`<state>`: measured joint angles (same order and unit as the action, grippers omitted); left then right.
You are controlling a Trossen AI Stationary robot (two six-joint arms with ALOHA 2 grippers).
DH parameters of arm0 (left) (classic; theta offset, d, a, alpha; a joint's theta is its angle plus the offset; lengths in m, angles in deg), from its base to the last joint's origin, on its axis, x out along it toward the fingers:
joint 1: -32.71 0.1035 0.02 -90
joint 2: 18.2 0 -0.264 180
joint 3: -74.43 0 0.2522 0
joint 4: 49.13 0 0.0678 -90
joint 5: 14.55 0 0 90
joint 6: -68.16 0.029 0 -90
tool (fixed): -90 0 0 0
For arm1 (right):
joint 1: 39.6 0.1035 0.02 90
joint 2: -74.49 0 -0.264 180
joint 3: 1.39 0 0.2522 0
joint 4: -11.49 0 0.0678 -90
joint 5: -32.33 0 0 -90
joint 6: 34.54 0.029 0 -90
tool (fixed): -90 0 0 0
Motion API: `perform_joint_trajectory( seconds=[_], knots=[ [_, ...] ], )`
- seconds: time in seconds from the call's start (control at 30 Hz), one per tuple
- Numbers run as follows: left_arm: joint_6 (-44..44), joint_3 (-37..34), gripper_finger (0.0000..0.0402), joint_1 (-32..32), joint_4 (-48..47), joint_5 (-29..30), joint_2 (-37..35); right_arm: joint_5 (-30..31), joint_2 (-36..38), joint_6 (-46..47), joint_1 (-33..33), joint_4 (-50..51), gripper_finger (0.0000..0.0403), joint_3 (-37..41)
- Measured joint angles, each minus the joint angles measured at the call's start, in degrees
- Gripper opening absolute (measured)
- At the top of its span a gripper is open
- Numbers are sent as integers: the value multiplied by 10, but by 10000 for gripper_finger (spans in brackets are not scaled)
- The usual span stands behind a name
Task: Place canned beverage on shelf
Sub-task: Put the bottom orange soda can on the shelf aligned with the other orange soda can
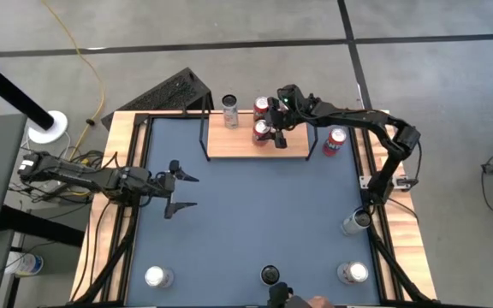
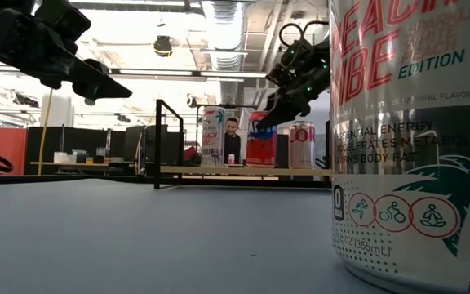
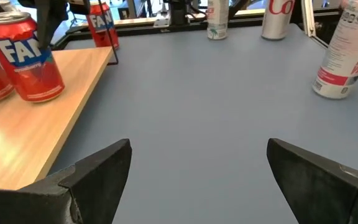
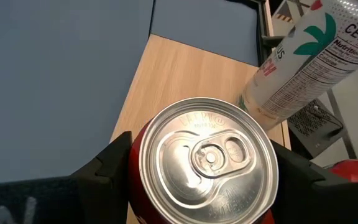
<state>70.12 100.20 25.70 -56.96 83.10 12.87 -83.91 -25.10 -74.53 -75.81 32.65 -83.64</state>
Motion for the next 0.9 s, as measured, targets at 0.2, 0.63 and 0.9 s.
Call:
perform_joint_trajectory(
  seconds=[0.2,0.63,0.9],
  knots=[
    [-2,0,364,27,0,-29,0,14,1,22,2,-5,308,1],
    [-2,0,364,34,0,-38,0,72,1,23,15,-1,372,-18],
    [-9,0,364,34,-11,-39,0,72,2,22,18,39,369,-86]
  ],
)
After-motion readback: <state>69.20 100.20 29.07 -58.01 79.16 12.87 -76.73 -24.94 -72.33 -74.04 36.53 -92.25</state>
